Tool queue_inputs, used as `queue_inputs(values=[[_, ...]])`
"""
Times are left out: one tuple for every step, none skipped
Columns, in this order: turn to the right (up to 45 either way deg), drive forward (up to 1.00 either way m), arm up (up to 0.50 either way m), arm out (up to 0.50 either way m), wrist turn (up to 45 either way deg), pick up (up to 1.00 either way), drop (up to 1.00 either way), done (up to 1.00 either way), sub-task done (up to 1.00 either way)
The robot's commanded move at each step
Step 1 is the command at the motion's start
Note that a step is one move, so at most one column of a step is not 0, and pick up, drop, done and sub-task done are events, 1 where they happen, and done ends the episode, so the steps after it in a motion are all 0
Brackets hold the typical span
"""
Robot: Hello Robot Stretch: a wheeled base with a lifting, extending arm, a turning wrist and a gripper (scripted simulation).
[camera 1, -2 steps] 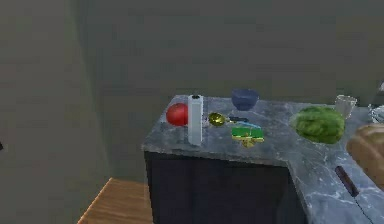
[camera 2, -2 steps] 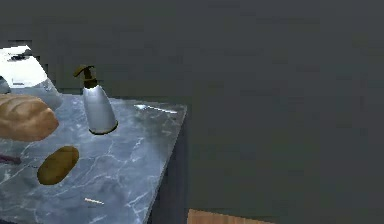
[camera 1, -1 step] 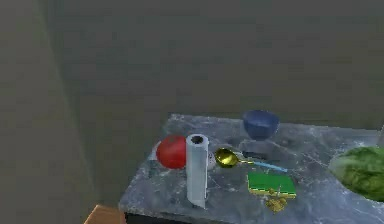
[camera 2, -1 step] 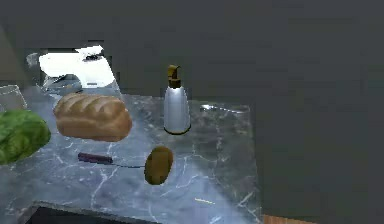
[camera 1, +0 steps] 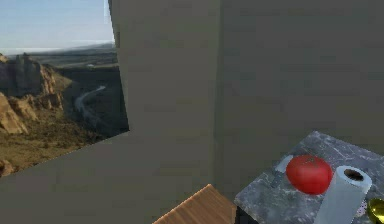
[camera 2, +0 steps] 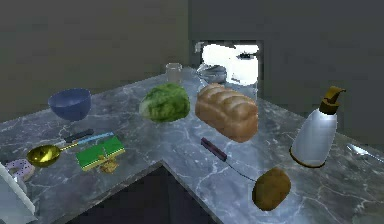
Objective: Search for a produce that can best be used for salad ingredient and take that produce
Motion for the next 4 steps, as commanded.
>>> queue_inputs(values=[[0.0, 0.0, 0.5, 0.0, 0.0, 0.0, 0.0, 0.0, 0.0], [0.0, 0.0, 0.38, 0.0, 0.0, 0.0, 0.0, 0.0, 0.0], [0.0, 0.0, 0.0, 0.36, 0.0, 0.0, 0.0, 0.0, 0.0], [0.0, 0.0, 0.0, 0.0, 45.0, 0.0, 0.0, 0.0, 0.0]])
